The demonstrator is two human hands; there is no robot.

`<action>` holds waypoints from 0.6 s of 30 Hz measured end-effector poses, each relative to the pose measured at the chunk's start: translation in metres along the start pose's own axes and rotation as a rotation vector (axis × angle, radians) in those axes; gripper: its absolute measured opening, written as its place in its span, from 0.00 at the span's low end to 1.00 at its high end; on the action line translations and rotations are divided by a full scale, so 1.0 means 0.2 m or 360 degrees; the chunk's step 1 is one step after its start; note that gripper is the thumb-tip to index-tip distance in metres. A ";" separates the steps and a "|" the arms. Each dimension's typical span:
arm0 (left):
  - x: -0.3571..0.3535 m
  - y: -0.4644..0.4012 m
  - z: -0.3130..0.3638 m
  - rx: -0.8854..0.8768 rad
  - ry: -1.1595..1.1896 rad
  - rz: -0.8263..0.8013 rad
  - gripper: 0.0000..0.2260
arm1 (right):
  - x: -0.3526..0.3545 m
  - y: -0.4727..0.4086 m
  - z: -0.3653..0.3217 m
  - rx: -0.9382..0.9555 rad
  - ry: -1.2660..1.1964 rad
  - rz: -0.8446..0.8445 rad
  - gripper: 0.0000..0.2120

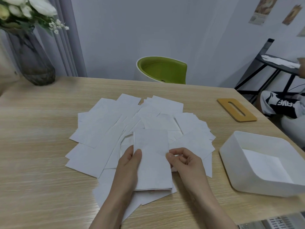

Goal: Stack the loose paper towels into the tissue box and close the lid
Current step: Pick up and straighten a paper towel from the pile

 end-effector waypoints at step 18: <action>0.00 0.02 0.01 0.0022 -0.0006 0.0023 0.11 | 0.42 -0.10 0.08 -0.0144 0.1241 0.0361 0.43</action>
Point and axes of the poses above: each hand's wrist, its own y-axis away from the middle knuckle, its own x-axis out of the back of the hand, z = x × y, the point moved 9 cm from there along -y, towards the middle knuckle, and after that the axes turned 3 degrees about -y, right-handed, at the moved point
